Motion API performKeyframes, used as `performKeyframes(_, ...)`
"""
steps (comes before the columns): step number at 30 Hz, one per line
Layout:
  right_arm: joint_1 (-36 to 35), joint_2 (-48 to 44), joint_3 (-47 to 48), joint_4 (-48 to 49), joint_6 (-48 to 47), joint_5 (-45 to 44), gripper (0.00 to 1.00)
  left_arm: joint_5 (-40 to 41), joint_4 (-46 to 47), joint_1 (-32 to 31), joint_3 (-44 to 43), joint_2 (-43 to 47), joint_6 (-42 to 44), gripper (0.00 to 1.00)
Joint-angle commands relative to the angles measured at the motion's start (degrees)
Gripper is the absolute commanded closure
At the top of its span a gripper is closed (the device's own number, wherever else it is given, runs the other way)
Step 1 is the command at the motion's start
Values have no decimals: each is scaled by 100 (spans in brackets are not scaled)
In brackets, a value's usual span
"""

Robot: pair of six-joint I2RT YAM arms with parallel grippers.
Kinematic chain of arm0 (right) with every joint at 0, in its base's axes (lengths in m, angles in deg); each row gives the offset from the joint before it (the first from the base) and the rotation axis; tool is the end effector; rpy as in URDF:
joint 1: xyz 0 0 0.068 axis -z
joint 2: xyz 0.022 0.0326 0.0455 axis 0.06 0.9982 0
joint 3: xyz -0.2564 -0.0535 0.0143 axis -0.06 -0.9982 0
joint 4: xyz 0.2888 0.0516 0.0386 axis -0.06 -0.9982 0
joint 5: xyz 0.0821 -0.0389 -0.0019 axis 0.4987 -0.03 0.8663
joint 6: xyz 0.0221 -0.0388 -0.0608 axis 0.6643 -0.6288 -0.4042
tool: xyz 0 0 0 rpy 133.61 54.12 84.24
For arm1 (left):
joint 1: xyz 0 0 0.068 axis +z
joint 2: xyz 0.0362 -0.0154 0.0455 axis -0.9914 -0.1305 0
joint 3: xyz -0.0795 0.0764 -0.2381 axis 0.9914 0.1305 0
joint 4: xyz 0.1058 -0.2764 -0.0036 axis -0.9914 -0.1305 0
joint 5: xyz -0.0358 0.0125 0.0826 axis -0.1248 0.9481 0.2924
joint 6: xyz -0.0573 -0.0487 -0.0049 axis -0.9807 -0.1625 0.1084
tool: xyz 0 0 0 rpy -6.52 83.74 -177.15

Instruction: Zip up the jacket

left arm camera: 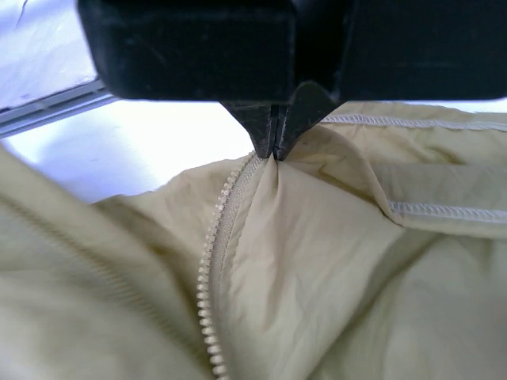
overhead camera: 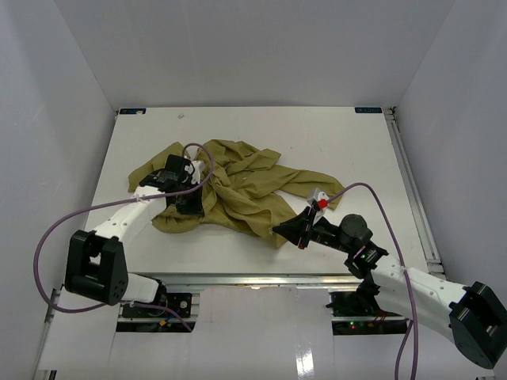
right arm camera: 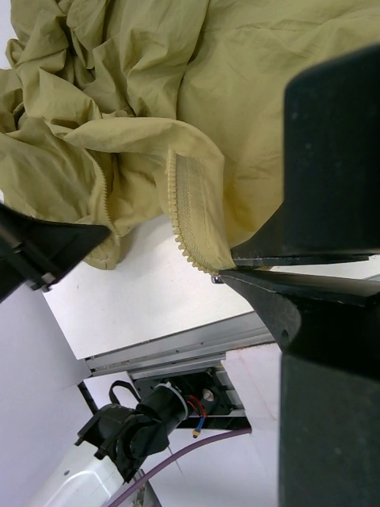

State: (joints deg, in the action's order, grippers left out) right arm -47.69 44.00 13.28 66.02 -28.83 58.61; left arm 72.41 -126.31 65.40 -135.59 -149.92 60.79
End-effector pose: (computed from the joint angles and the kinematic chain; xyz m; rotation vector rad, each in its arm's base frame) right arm 0.1585 0.1886 0.1991 -0.6937 1.4392 1.1471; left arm 0.2880 -0.1014 0.1618 0.1575 2.7828 -0.4033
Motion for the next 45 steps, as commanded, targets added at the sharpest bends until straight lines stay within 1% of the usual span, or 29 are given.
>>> performKeyframes(1, 28, 122, 87, 166, -31, -37, 92, -628, 449, -23, -299, 683, -194, 100)
performKeyframes(5, 30, 265, 160, 164, -49, -64, 92, -1387, 1020, -21, -137, 1170, -391, 100)
performKeyframes(6, 30, 310, 178, 155, -57, -64, 92, -1405, 1123, -21, -91, 1243, -397, 96)
performKeyframes(7, 30, 403, 195, 163, -50, -64, 92, -1479, 1219, -21, -56, 1281, -454, 90)
performKeyframes(8, 30, 457, 213, 169, -44, -53, 92, -1532, 1242, -26, -48, 1305, -458, 88)
performKeyframes(9, 30, 513, 230, 179, -40, -39, 92, -1570, 1267, -26, -44, 1329, -458, 92)
performKeyframes(10, 30, 561, 247, 190, -38, -29, 92, -1589, 1311, -23, -31, 1360, -449, 99)
performKeyframes(12, 30, 599, 272, 195, -26, -29, 92, -1692, 1465, -24, 95, 1450, -450, 100)
performKeyframes(13, 30, 611, 301, 199, -18, -33, 92, -1789, 1710, -21, 191, 1561, -488, 100)
performKeyframes(15, 30, 645, 386, 191, 16, -26, 92, -2118, 2271, -21, 512, 1814, -746, 100)
performKeyframes(17, 30, 704, 547, 152, 55, 28, 92, -2303, 3132, -24, 737, 2117, -987, 100)
performKeyframes(20, 22, 794, 826, 94, 83, 186, 92, -2707, 4388, -21, 1350, 2417, -1763, 100)
performKeyframes(21, 22, 853, 884, 124, 88, 201, 92, -2790, 4800, -21, 1442, 2426, -1896, 100)
performKeyframes(24, 19, 1018, 935, 450, 120, 202, 92, -2822, 5578, -23, 1703, 2512, -2071, 100)
performKeyframes(26, 13, 1150, 935, 757, 134, 193, 92, -2692, 6216, -22, 2174, 2740, -2172, 100)
performKeyframes(29, 22, 1406, 1084, 828, 97, 163, 92, -2796, 7167, -26, 2506, 2843, -2532, 100)
performKeyframes(34, 18, 1782, 1321, 1122, 123, 314, 92, -3223, 9036, -21, 3107, 2611, -3239, 100)
performKeyframes(36, 13, 1855, 1314, 1342, 94, 353, 92, -3276, 9909, -21, 3319, 2518, -3412, 100)
performKeyframes(37, 13, 1871, 1313, 1409, 80, 370, 92, -3309, 10193, -21, 3441, 2447, -3499, 100)
performKeyframes(41, 16, 1904, 1430, 1464, 16, 434, 92, -3559, 11200, -21, 3688, 2141, -3722, 100)
performKeyframes(45, 13, 1889, 1589, 1495, 32, 635, 92, -3776, 11632, -28, 3730, 1991, -3894, 100)
